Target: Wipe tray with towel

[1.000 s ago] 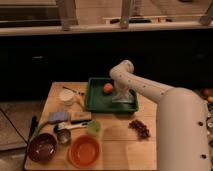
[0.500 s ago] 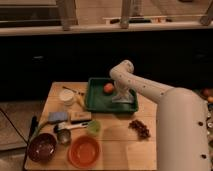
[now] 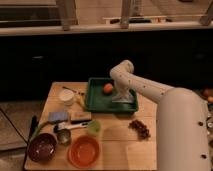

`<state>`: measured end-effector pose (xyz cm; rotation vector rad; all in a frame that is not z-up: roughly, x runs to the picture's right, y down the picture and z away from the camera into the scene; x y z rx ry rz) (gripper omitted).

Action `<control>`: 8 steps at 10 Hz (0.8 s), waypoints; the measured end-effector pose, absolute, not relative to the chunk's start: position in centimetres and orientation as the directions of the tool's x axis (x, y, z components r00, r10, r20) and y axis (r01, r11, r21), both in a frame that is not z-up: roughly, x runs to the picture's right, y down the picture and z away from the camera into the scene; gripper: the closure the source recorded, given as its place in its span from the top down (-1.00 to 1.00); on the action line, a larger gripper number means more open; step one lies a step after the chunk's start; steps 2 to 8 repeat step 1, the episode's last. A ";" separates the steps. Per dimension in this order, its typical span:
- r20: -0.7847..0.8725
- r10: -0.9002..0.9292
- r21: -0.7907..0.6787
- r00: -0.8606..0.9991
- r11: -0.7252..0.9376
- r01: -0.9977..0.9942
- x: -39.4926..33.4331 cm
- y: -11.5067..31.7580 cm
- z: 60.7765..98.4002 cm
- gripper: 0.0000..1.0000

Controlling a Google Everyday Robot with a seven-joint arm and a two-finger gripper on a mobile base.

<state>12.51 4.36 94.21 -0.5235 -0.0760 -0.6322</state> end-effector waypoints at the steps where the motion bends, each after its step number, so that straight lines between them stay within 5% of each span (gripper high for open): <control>1: 0.224 -0.544 -0.444 0.808 0.682 0.582 12.5 4.4 94.2 -0.93; 8: 0.224 -0.544 -0.444 0.808 0.682 0.582 12.5 4.4 94.2 -0.93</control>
